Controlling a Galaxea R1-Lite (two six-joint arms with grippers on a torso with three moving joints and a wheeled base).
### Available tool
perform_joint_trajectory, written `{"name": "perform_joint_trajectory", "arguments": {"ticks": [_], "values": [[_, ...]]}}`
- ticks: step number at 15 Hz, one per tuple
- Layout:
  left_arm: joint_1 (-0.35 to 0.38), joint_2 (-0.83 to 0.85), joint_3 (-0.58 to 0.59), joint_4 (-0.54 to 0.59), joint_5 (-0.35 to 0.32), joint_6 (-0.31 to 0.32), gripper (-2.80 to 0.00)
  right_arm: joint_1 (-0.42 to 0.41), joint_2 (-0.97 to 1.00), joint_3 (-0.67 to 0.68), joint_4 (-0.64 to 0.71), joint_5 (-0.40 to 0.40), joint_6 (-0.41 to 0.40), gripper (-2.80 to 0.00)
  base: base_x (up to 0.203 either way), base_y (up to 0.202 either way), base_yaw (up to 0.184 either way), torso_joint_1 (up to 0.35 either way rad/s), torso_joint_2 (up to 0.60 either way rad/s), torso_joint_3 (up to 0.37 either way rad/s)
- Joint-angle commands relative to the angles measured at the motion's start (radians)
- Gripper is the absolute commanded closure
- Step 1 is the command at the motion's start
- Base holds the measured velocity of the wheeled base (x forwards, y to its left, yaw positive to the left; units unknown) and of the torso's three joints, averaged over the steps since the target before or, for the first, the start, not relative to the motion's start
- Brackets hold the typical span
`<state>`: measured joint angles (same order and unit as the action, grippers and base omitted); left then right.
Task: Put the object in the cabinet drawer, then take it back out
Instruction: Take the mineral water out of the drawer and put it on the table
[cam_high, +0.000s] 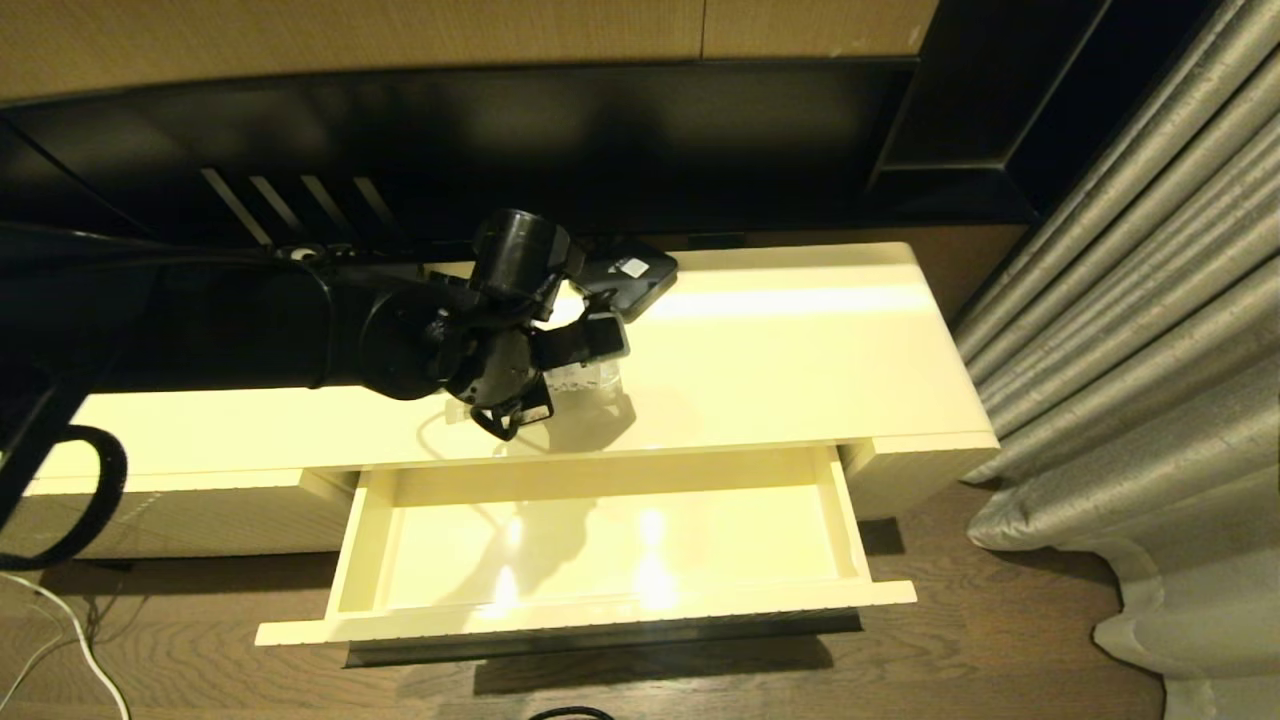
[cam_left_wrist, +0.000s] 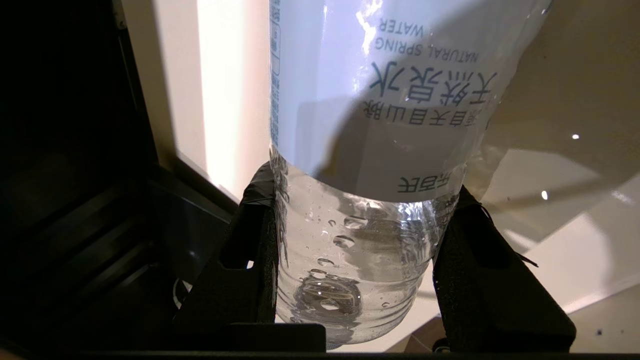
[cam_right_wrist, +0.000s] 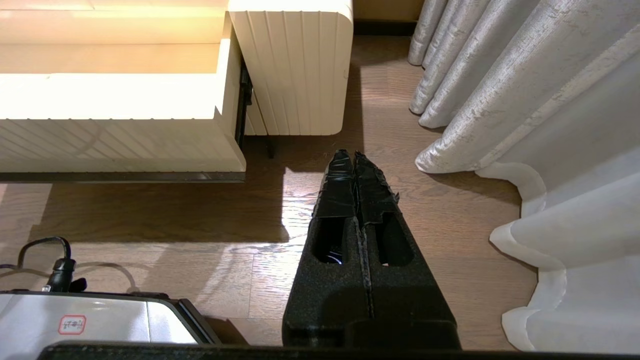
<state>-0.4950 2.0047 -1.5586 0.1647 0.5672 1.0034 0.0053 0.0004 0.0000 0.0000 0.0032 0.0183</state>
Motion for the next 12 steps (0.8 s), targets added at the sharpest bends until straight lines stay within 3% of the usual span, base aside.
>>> {"name": "perform_joint_trajectory", "arguments": {"ticks": [1, 4, 12], "values": [[0.024, 0.09, -0.039, -0.014, 0.005, 0.0, 0.0, 0.001, 0.001, 0.0, 0.0, 0.0, 0.0, 0.0, 0.0, 0.0, 0.0, 0.0, 0.0, 0.0], [0.038, 0.135, -0.057, -0.117, 0.005, 0.0, 0.0, 0.001, 0.001, 0.0, 0.0, 0.0, 0.0, 0.0, 0.0, 0.0, 0.0, 0.0, 0.0, 0.0], [0.044, 0.113, -0.066, -0.114, 0.002, 0.007, 0.0, 0.001, 0.001, 0.0, 0.0, 0.0, 0.0, 0.0, 0.0, 0.0, 0.0, 0.0, 0.0, 0.0]]}}
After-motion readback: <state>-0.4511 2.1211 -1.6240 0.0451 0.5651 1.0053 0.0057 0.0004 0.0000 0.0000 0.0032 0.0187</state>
